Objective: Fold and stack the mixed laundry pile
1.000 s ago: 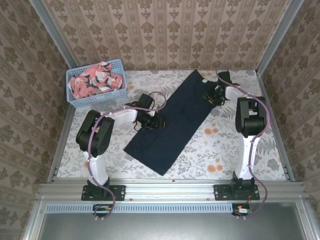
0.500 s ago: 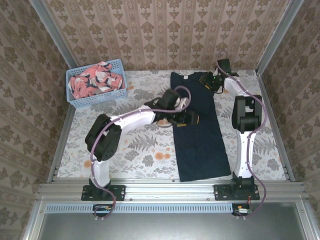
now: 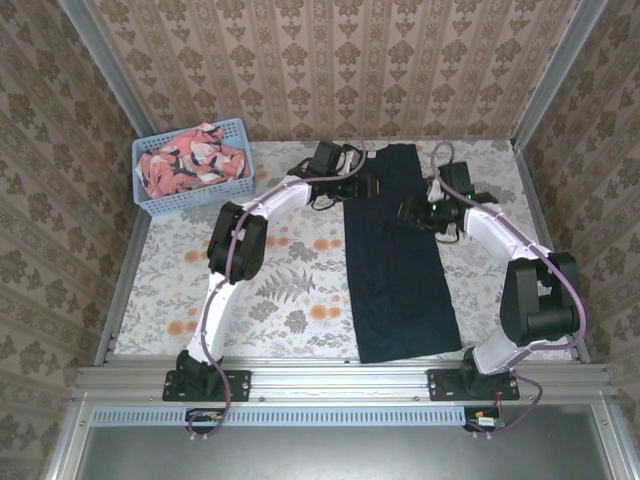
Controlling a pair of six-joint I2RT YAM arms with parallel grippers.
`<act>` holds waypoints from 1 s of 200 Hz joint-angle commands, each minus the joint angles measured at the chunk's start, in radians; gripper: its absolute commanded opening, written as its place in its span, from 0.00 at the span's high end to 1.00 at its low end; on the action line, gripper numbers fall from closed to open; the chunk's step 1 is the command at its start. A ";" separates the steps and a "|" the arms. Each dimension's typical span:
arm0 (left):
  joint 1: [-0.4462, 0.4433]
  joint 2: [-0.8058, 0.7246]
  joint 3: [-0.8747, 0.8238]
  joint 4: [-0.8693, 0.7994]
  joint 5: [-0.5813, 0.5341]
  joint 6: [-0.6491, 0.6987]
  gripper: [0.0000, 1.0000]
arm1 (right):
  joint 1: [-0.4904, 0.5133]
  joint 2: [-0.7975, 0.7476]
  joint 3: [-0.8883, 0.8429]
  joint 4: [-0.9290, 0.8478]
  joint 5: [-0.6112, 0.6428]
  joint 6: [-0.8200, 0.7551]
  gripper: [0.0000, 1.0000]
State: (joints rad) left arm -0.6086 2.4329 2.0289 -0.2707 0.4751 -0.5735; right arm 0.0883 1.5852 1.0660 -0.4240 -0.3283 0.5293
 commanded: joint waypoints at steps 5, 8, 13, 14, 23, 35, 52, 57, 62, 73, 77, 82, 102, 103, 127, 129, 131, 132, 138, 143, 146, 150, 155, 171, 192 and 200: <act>-0.001 0.071 0.131 -0.022 0.014 -0.037 0.23 | -0.002 -0.026 -0.101 0.009 0.047 0.000 0.57; 0.001 0.079 0.139 -0.026 0.005 -0.038 0.23 | -0.002 -0.022 -0.107 0.013 0.046 0.000 0.57; 0.004 0.092 0.146 -0.028 -0.011 -0.040 0.23 | -0.002 -0.013 -0.114 0.020 0.046 -0.002 0.57; 0.004 0.094 0.147 -0.028 -0.014 -0.040 0.23 | -0.002 -0.010 -0.115 0.023 0.046 -0.003 0.57; 0.016 0.113 0.157 -0.037 -0.036 -0.049 0.23 | -0.002 0.020 -0.116 0.031 0.052 -0.019 0.57; 0.037 0.133 0.162 -0.060 -0.072 -0.065 0.24 | -0.005 0.074 -0.105 0.044 0.054 -0.035 0.57; 0.077 0.144 0.155 -0.076 -0.102 -0.091 0.24 | -0.003 0.153 -0.082 0.060 0.011 -0.032 0.57; 0.088 0.147 0.150 -0.076 -0.107 -0.098 0.24 | -0.001 0.167 -0.078 0.066 -0.003 -0.028 0.57; 0.099 0.149 0.148 -0.077 -0.113 -0.103 0.25 | 0.002 0.175 -0.075 0.071 -0.017 -0.026 0.57; 0.124 0.153 0.151 -0.084 -0.113 -0.110 0.25 | 0.013 0.166 -0.074 0.070 -0.026 -0.033 0.57; 0.133 0.154 0.152 -0.088 -0.116 -0.111 0.25 | 0.020 0.151 -0.074 0.062 -0.020 -0.039 0.57; 0.141 0.153 0.152 -0.091 -0.123 -0.110 0.25 | 0.029 0.132 -0.074 0.044 -0.011 -0.049 0.57; 0.188 0.157 0.157 -0.090 -0.131 -0.111 0.26 | 0.091 0.013 -0.093 -0.054 0.014 -0.085 0.55; 0.189 0.157 0.158 -0.089 -0.130 -0.112 0.26 | 0.095 0.007 -0.096 -0.060 0.014 -0.086 0.55; 0.208 0.155 0.167 -0.075 -0.072 -0.129 0.27 | 0.196 -0.164 -0.194 -0.196 0.043 -0.078 0.54; 0.208 0.152 0.166 -0.073 -0.068 -0.130 0.27 | 0.201 -0.176 -0.205 -0.203 0.044 -0.074 0.54; 0.208 0.147 0.162 -0.069 -0.064 -0.130 0.27 | 0.207 -0.184 -0.217 -0.210 0.045 -0.067 0.54; 0.207 0.144 0.161 -0.066 -0.061 -0.131 0.27 | 0.210 -0.185 -0.222 -0.214 0.046 -0.064 0.54; 0.203 0.126 0.144 -0.043 -0.044 -0.132 0.27 | 0.220 -0.253 -0.256 -0.230 0.051 -0.041 0.53; 0.197 0.108 0.125 -0.022 -0.035 -0.135 0.27 | 0.227 -0.288 -0.289 -0.232 0.054 -0.018 0.53; 0.192 0.096 0.114 -0.011 -0.031 -0.135 0.27 | 0.230 -0.309 -0.305 -0.232 0.054 -0.006 0.53; 0.187 0.082 0.101 0.000 -0.028 -0.134 0.27 | 0.235 -0.334 -0.326 -0.230 0.053 0.008 0.53; 0.176 0.066 0.084 0.015 -0.024 -0.131 0.27 | 0.238 -0.361 -0.349 -0.230 0.059 0.022 0.53; 0.143 0.016 0.039 0.056 -0.015 -0.125 0.27 | 0.237 -0.411 -0.390 -0.214 0.124 0.057 0.55; 0.088 -0.016 -0.024 0.158 0.007 -0.136 0.54 | 0.235 -0.380 -0.379 -0.171 0.220 0.074 0.58; 0.074 -0.008 -0.022 0.180 0.018 -0.143 0.71 | 0.232 -0.358 -0.371 -0.149 0.236 0.082 0.60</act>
State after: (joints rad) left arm -0.4618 2.4878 2.0350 -0.2115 0.4297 -0.7017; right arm 0.3252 1.1900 0.6853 -0.6033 -0.2138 0.5575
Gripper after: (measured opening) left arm 0.524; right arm 0.422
